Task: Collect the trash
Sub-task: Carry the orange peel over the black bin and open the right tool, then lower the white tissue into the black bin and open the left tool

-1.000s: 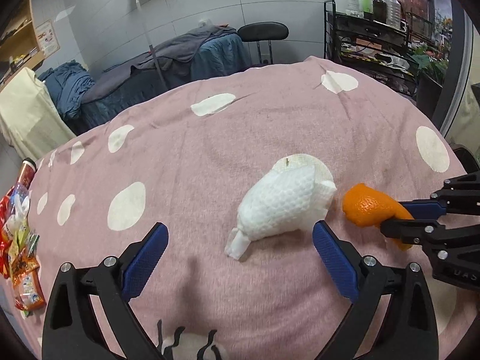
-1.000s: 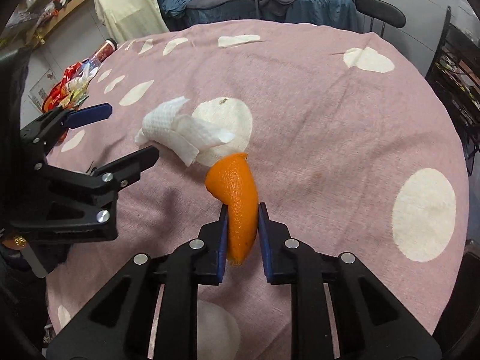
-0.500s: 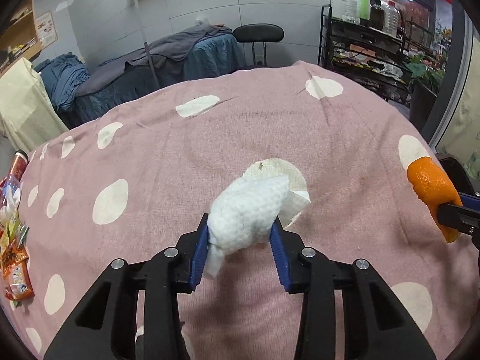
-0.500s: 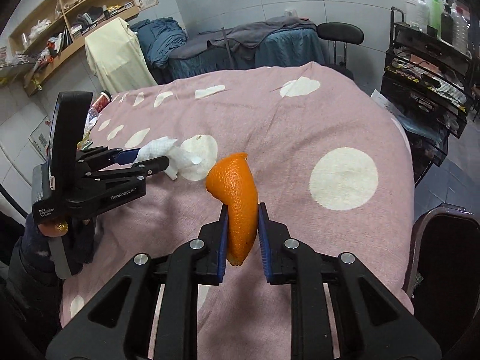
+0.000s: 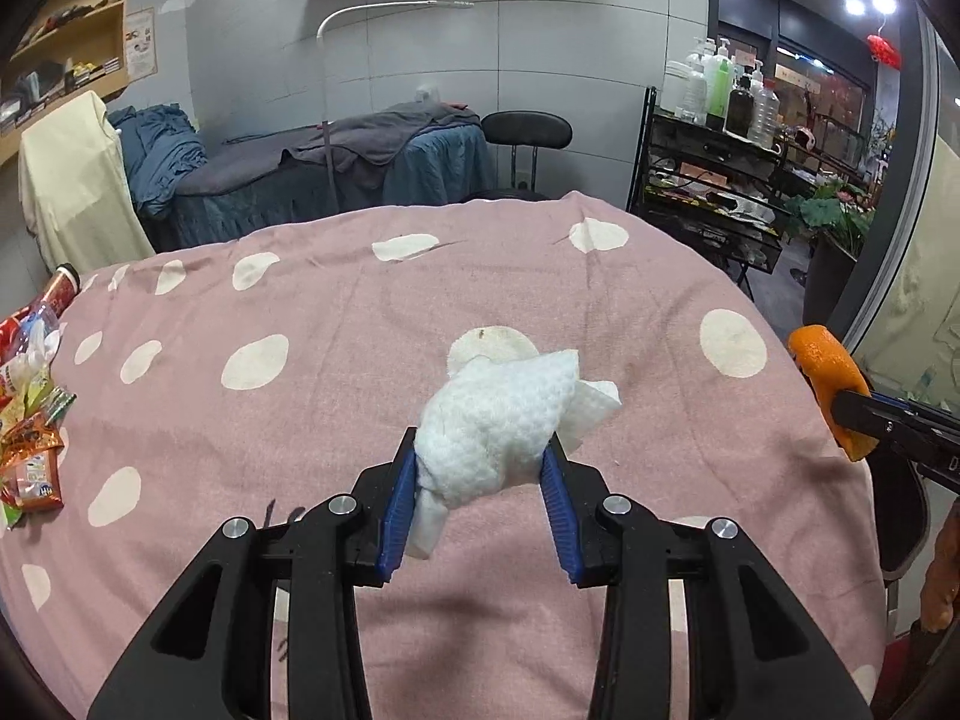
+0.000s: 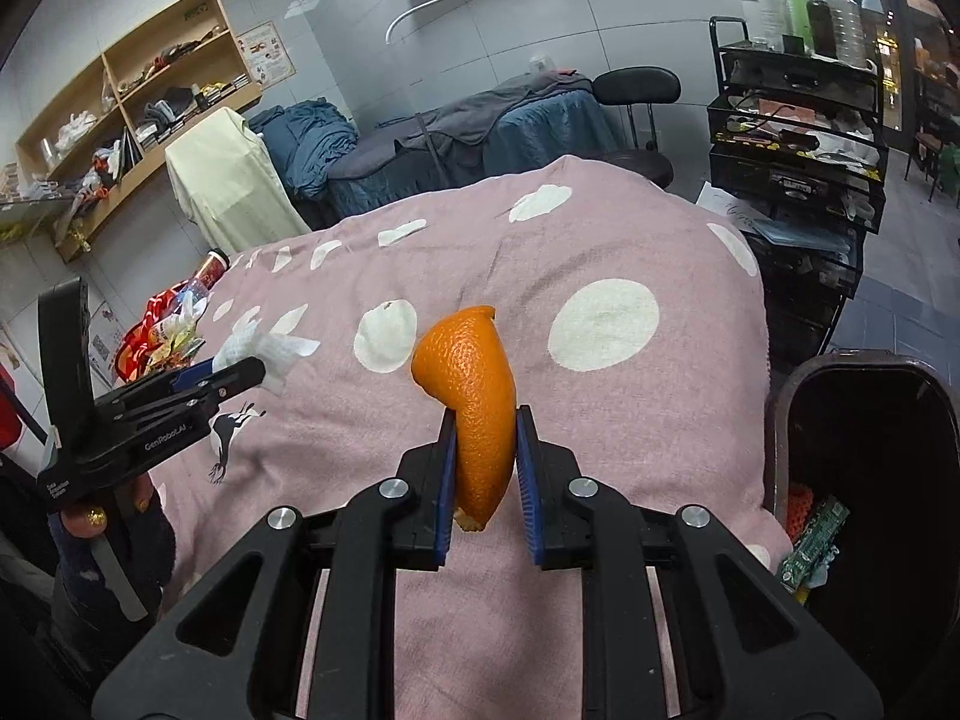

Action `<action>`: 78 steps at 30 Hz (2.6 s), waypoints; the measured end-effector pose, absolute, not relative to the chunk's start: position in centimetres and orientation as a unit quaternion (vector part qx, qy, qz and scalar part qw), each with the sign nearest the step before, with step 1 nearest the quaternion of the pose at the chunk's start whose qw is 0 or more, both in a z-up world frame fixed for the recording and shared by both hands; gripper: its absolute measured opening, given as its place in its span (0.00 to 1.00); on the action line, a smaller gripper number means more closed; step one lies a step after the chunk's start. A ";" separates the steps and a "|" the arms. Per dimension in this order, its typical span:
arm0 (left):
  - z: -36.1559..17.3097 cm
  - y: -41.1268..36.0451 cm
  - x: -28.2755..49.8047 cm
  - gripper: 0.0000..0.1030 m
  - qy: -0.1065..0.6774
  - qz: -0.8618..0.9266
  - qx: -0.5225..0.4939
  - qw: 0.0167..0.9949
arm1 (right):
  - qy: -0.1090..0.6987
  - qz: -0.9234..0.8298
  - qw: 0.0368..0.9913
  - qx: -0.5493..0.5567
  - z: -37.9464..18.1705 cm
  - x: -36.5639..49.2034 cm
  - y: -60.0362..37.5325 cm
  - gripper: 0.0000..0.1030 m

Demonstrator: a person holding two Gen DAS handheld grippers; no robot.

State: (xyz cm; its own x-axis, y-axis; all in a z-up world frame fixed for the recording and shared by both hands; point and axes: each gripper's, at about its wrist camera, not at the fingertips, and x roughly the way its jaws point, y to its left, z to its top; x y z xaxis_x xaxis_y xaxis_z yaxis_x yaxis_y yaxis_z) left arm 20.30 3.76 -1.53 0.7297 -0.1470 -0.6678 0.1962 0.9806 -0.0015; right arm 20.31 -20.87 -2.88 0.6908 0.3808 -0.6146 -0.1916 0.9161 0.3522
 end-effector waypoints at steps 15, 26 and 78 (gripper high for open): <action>-1.4 -0.5 15.7 0.38 0.354 -0.156 -0.001 0.922 | 0.337 0.103 0.919 0.180 -3.3 16.2 -26.4 0.19; -1.6 -5.5 14.4 0.38 0.358 -0.207 0.004 0.911 | 0.330 0.033 0.919 0.212 -4.7 14.1 -32.1 0.19; -4.9 -25.8 18.0 0.38 0.450 -0.316 0.090 0.830 | 0.272 -0.185 0.891 0.314 -8.9 6.1 -46.4 0.85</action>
State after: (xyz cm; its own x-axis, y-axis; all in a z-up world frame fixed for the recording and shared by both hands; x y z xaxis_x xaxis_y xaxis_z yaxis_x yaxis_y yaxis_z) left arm 17.95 -25.84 -4.95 0.3952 -0.4433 -0.8045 0.6055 0.7844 -0.1347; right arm 6.11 -46.44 -8.91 0.7839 -0.1577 -0.6005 0.4998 0.7342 0.4596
